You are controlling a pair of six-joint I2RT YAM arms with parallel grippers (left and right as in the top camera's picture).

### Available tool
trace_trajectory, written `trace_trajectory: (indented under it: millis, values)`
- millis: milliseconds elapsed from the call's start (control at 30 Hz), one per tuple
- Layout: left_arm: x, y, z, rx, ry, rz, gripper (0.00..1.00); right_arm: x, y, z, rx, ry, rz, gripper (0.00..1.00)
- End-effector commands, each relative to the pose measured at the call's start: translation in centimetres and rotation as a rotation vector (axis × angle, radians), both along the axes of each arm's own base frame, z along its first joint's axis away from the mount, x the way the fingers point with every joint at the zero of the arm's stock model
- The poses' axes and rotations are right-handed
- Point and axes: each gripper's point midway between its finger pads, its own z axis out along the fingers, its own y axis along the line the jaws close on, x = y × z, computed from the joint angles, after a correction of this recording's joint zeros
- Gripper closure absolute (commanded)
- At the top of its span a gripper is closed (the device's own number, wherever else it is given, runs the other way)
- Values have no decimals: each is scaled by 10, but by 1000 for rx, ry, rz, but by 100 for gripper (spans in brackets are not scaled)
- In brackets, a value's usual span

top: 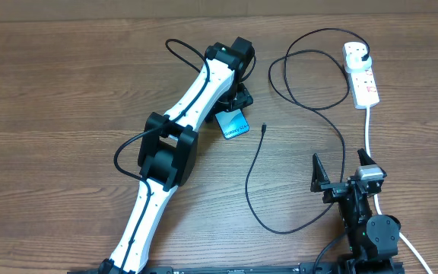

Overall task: Plug charger to phone and switch on socket
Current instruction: 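Close the left gripper on the phone's edge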

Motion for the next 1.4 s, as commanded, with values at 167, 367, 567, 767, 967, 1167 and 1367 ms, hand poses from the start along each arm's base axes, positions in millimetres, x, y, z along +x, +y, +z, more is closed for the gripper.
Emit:
trace_trajectory:
  millis: [167,367,567,767,967,1167,1367]
  values:
    - [-13,3,-21,49,49,4,0,0,1,-2,0,-5,3,0]
    - [-11,3,-22,45,43,4,2,0,1,-2,0,-5,3,0]
    - [-7,3,-22,38,30,1,0,0,1,-2,0,-5,3,0]
    - [-6,6,-22,38,33,-14,6,0,1,-2,0,-5,3,0]
    - [-11,2,-25,42,40,-27,5,0,1,-2,0,-5,3,0]
    - [-11,1,-37,37,35,-28,5,0,1,-2,0,-5,3,0]
    - [-12,-1,-39,16,46,-34,7,0,1,-2,0,-5,3,0]
